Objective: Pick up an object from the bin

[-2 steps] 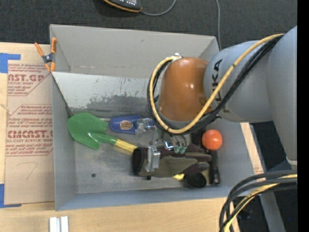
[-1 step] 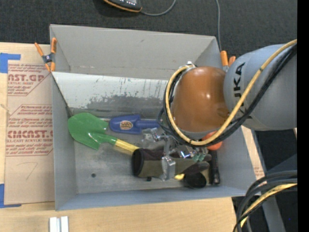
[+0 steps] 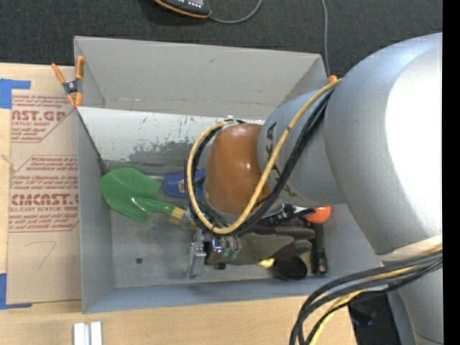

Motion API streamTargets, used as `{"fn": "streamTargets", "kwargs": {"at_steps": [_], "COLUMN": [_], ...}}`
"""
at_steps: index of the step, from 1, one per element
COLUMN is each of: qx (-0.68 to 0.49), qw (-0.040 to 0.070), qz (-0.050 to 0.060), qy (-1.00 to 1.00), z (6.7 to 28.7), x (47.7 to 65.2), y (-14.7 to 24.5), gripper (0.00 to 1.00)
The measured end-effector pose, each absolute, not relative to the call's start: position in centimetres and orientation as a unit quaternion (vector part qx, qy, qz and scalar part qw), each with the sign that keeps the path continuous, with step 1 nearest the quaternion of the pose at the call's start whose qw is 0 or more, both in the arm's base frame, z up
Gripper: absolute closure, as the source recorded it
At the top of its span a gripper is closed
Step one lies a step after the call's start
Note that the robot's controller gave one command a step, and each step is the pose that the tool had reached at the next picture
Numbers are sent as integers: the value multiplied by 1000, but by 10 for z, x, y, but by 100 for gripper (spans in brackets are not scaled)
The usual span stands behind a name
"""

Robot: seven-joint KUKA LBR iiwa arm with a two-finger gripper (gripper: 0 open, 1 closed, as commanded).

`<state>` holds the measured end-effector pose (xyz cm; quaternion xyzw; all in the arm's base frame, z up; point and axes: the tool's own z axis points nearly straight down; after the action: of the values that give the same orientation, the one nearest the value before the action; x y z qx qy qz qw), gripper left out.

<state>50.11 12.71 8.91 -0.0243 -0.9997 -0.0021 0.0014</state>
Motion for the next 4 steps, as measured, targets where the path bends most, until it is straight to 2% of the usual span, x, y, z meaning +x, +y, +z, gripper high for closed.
{"fn": "streamTargets", "kwargs": {"at_steps": [1, 2, 3, 4], "qx": [142, 21, 80, -41], "qw": [-4, 1, -1, -1], "qz": [-1, -2, -2, -2], "qy": [-990, -1000, -997, -999], "z": [97, 128, 123, 99], "x": [508, 508, 493, 512], "y": [117, 86, 65, 77], "gripper": [0, 0, 0, 100]}}
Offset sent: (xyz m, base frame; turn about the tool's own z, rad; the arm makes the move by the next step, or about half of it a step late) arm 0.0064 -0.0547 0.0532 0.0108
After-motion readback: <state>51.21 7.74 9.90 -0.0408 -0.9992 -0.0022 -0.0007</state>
